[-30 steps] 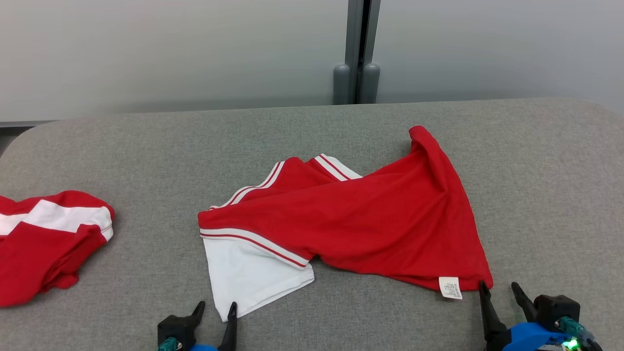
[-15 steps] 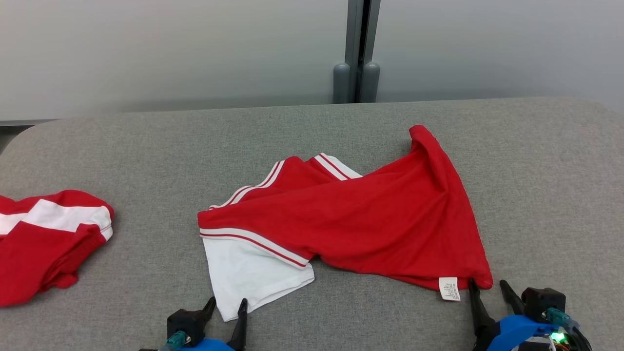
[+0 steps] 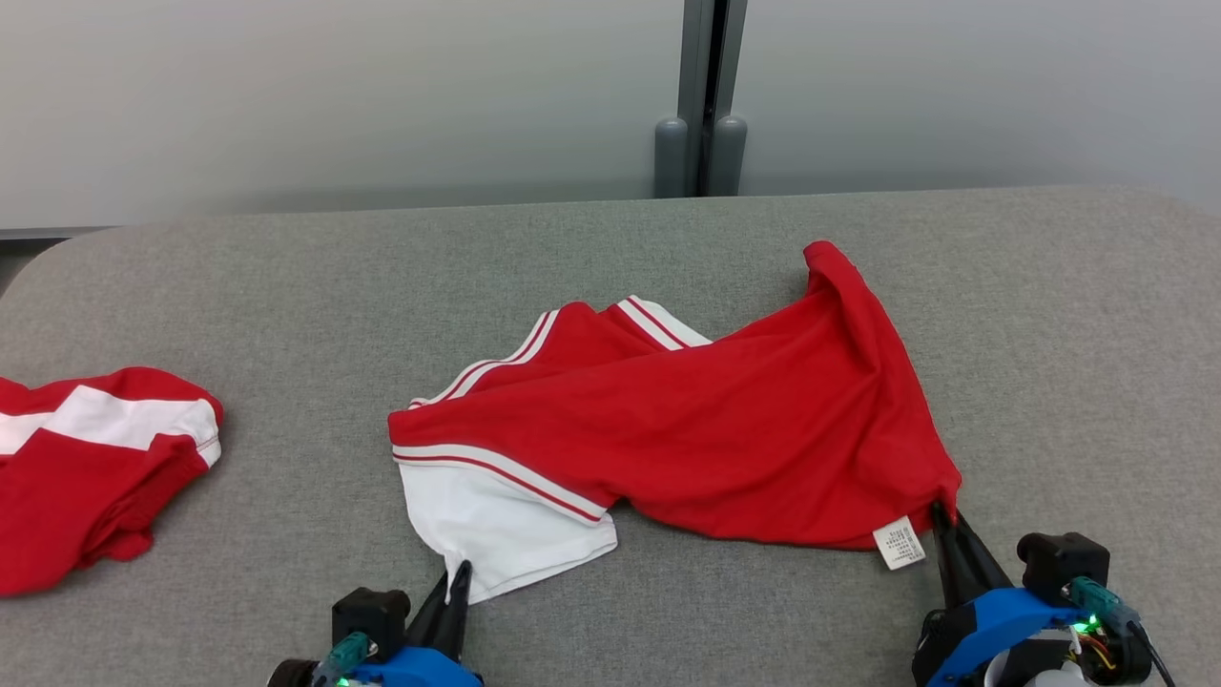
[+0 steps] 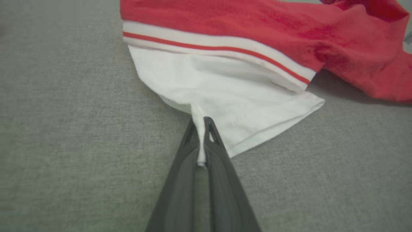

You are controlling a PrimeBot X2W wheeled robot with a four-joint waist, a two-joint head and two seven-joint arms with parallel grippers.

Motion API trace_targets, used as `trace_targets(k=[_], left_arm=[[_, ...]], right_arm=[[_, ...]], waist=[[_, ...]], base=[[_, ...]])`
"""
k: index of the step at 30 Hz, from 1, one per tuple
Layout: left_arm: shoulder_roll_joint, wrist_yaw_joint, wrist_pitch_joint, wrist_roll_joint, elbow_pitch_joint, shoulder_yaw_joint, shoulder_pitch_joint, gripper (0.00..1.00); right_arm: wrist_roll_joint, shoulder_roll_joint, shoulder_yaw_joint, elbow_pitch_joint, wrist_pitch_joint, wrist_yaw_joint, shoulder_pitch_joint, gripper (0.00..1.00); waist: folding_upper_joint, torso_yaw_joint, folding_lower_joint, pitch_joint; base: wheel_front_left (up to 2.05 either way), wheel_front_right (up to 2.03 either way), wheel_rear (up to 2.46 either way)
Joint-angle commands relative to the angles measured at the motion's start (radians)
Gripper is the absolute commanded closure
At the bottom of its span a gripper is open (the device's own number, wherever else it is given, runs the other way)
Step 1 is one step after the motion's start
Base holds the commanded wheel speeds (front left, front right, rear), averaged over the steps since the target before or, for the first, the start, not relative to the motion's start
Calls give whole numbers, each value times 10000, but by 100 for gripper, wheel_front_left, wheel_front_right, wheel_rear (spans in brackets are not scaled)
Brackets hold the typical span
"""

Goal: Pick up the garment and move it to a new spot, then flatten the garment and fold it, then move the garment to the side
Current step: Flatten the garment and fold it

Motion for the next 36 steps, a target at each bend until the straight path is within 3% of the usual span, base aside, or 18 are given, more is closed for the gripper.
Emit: trace_targets(k=[1,10,20,26,36], left_arm=[[119,-12,-84,-11,-199,22,-185,100],[539,-12,-160,-5,-2225,275,-518,100],[1419,-13,-3,106,-3366,194,-2652,100],[2154,-13,602,33,-3549,209,-5297,100],[3174,-12,1312,-285,-2899,-650,-9788,100]], right_arm=[[83,-118,102,-350,-31,1,225,100],[425,-721,646,-2388,-32,1,655,100],[750,-1476,1474,-2990,-33,1,-1678,100],[938,-1613,1950,-2457,139,1,-4595,100],[1628,-1752,2462,-184,354,1,-9592,100]], waist=[[0,17,0,6],[0,-24,0,257],[0,-265,0,1208],[0,-479,0,2454],[0,-823,0,3596]], base=[[0,0,0],[0,0,0],[0,0,0],[0,0,0],[0,0,0]])
